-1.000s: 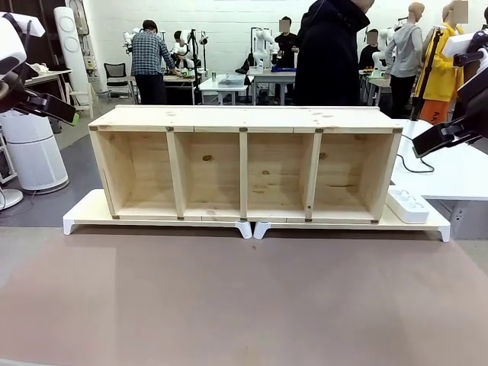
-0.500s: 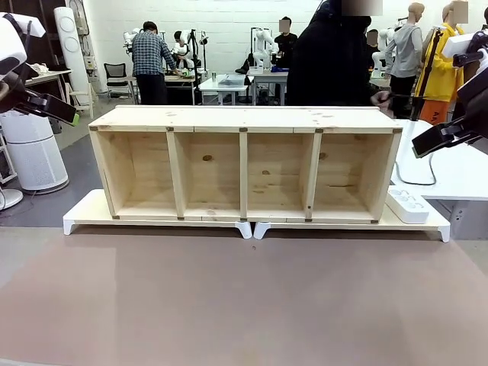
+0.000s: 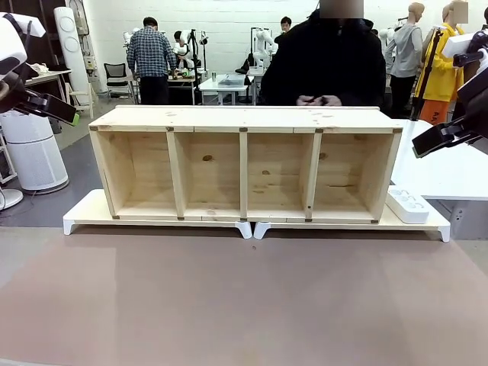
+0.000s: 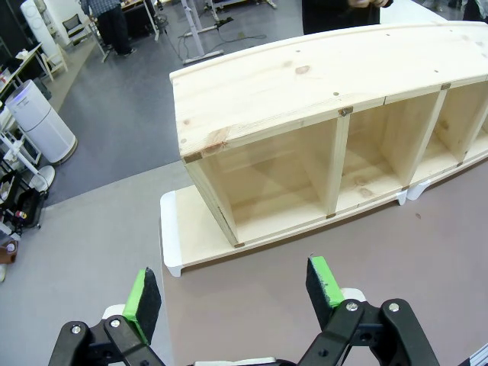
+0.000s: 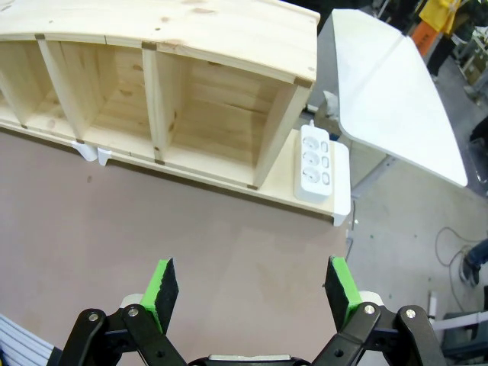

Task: Perform cable management.
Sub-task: When the cord part of the Power Cable appears at the lower middle area of the table and stops, grasp the cord part of the Power Cable.

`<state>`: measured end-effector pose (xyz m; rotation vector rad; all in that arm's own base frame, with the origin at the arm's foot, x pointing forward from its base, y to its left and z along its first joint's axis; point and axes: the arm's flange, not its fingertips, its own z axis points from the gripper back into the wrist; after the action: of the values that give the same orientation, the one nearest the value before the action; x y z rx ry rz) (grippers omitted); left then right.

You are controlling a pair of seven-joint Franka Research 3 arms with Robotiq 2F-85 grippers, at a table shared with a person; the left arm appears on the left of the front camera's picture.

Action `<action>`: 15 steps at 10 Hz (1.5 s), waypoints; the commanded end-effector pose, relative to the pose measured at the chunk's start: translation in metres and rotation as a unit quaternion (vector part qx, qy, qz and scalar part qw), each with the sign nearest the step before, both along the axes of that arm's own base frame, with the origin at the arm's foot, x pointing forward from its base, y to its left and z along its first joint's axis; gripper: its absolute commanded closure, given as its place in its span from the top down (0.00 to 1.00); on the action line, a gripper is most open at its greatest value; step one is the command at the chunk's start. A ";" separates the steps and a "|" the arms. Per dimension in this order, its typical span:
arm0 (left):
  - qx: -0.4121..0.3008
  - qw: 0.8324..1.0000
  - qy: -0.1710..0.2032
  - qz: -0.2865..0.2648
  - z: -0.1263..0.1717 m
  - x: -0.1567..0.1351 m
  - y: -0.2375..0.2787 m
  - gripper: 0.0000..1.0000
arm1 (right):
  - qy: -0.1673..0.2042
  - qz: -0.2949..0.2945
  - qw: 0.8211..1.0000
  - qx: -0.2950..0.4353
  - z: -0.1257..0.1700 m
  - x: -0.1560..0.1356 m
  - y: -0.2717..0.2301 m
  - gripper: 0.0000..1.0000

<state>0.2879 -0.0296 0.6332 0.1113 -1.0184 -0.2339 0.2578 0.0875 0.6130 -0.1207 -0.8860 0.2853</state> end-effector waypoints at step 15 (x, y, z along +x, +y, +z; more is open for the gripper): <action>0.000 1.000 -0.005 0.000 0.000 0.002 0.000 1.00 | -0.001 -0.001 1.000 0.000 -0.001 0.003 0.000 1.00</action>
<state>0.2879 -0.0296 0.6333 0.1113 -1.0185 -0.2340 0.2578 0.0875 0.6130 -0.1207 -0.8860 0.2853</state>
